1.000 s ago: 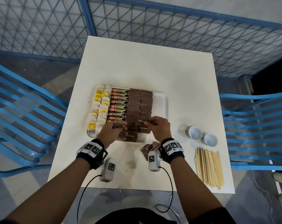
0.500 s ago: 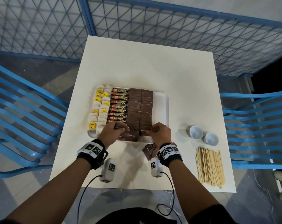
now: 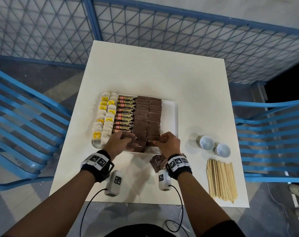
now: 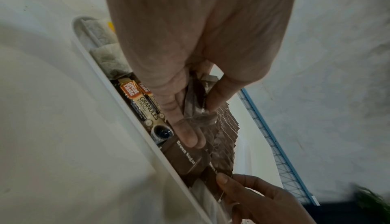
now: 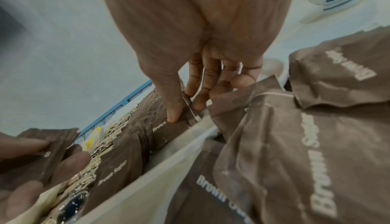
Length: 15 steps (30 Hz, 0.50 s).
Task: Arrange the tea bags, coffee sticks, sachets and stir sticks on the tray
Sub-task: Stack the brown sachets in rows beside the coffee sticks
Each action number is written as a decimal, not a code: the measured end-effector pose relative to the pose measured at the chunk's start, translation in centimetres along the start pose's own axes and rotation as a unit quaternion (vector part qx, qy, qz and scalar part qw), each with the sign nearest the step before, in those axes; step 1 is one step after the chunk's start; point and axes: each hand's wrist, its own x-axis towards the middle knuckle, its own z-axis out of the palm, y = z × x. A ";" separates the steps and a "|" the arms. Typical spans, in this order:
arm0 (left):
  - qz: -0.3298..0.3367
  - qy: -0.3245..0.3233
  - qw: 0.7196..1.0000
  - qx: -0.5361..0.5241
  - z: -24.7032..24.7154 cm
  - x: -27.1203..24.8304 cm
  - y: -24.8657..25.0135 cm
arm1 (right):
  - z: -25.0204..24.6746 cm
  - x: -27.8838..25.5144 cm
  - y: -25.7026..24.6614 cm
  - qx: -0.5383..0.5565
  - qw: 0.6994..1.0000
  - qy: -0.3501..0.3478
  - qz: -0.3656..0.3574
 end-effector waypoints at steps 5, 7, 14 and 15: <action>0.003 0.001 1.000 0.017 0.3 0.0 -0.1 | -0.1 -0.1 0.1 0.003 1.000 0.000 0.003; 0.010 -0.002 0.999 0.030 0.5 -0.1 -0.2 | -0.2 -0.2 0.0 0.005 1.000 0.006 0.002; 0.045 -0.005 0.998 0.053 0.5 -0.2 -0.1 | -0.5 -1.1 -1.4 0.027 0.995 0.056 -0.084; 0.047 0.002 0.998 0.053 0.6 -0.2 0.0 | -0.3 -1.3 -1.9 0.045 0.992 0.045 -0.108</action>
